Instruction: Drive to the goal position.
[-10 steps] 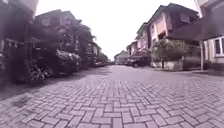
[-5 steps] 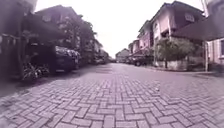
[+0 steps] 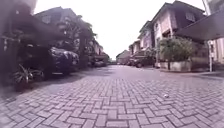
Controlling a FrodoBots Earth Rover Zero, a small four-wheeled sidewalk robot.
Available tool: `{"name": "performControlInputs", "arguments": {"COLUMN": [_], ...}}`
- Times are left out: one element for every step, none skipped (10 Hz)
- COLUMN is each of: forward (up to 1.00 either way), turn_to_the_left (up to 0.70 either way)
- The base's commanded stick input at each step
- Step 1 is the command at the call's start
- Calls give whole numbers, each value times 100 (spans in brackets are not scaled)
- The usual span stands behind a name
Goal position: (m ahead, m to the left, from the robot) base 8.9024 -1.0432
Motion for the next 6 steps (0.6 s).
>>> {"name": "performControlInputs", "arguments": {"forward": [69, 69, 69, 69, 69, 69], "turn_to_the_left": [3, 3, 3, 3, 3, 3]}}
